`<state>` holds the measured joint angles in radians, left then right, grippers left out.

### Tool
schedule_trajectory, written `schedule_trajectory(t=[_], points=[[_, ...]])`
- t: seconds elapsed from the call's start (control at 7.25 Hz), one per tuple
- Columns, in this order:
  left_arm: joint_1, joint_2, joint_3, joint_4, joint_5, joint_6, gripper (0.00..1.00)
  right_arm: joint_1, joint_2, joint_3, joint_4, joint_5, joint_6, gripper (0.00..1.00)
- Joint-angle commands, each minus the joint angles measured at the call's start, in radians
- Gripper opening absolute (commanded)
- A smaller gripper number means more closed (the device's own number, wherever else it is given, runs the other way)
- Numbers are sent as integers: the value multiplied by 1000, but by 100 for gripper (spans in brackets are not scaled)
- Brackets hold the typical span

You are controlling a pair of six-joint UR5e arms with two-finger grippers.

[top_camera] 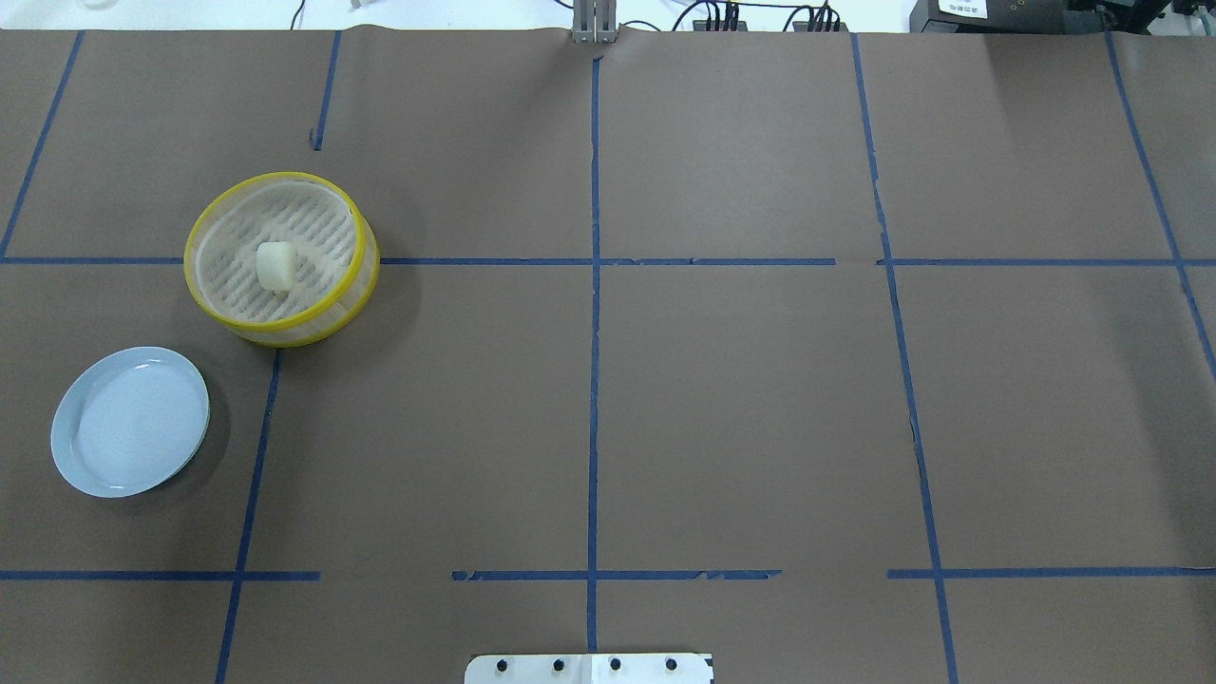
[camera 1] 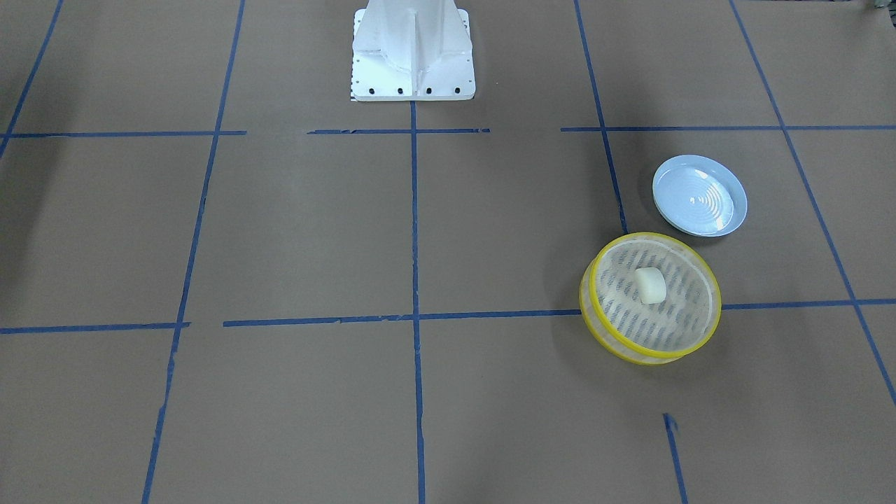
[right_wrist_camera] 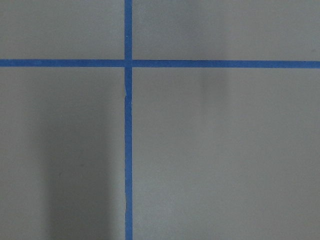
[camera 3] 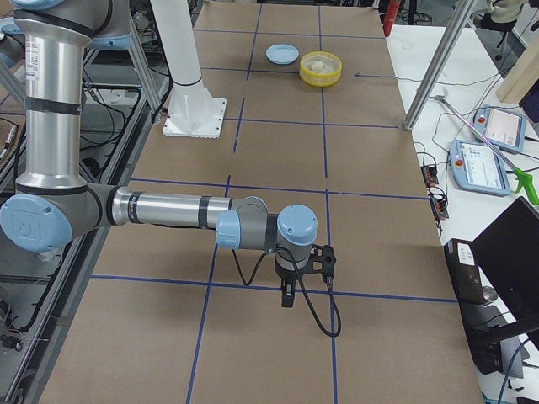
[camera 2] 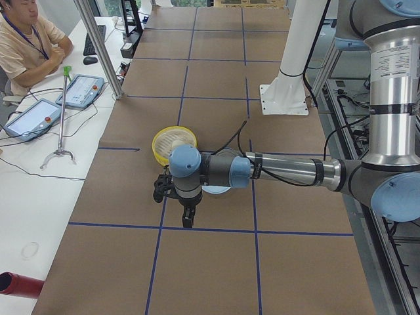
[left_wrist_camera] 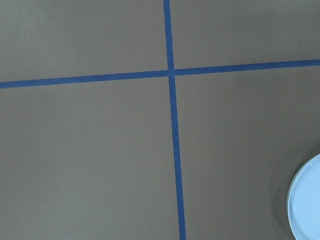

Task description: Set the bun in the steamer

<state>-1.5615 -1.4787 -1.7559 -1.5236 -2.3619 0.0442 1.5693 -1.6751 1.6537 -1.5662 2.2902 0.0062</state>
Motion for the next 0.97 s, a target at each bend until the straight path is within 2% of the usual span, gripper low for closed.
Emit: schedule_trajectory(t=[0.0,0.83], points=[[0,-11,-5,25,-8,0,100,0,0,0,0,0,0,100],[-8,9,-30,45,-8,0,100,0,0,0,0,0,0,100]])
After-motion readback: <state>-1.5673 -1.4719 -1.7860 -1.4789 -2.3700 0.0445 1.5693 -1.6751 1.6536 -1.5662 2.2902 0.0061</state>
